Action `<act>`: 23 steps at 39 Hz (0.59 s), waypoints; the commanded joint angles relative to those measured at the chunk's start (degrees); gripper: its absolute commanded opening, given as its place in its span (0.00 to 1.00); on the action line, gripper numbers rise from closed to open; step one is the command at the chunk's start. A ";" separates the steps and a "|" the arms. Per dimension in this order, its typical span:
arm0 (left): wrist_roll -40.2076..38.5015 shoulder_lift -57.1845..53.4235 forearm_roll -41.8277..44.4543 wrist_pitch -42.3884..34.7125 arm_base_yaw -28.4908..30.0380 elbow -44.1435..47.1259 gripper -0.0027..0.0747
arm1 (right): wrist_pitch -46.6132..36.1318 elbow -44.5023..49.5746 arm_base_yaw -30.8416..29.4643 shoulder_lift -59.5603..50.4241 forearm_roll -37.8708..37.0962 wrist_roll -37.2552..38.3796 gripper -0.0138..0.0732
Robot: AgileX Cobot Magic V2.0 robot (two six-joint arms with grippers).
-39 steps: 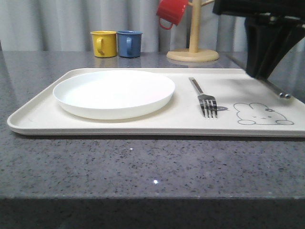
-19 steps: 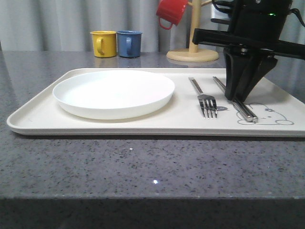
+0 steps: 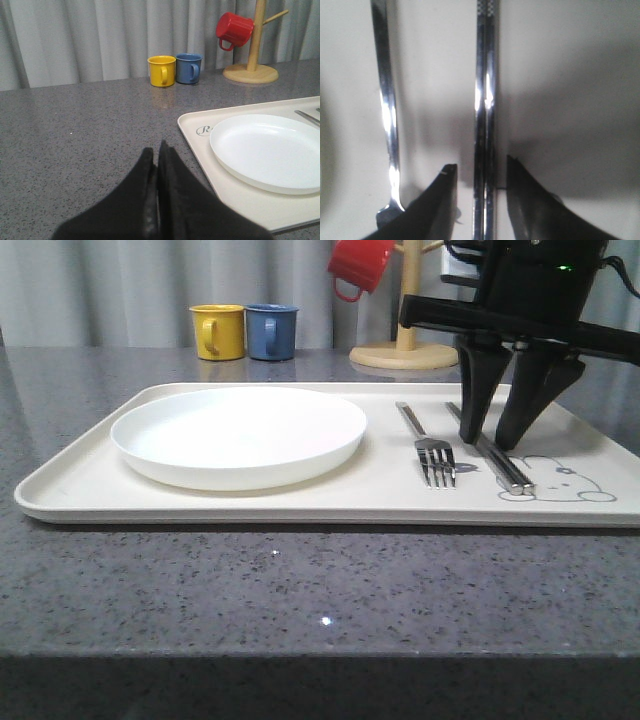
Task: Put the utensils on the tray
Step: 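Place the chopsticks on the tray next to the fork and release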
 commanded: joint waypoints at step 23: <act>-0.50 0.54 -0.52 -4.47 0.04 -1.49 0.01 | 9.97 -8.78 -18.35 -8.44 -13.26 -16.14 0.60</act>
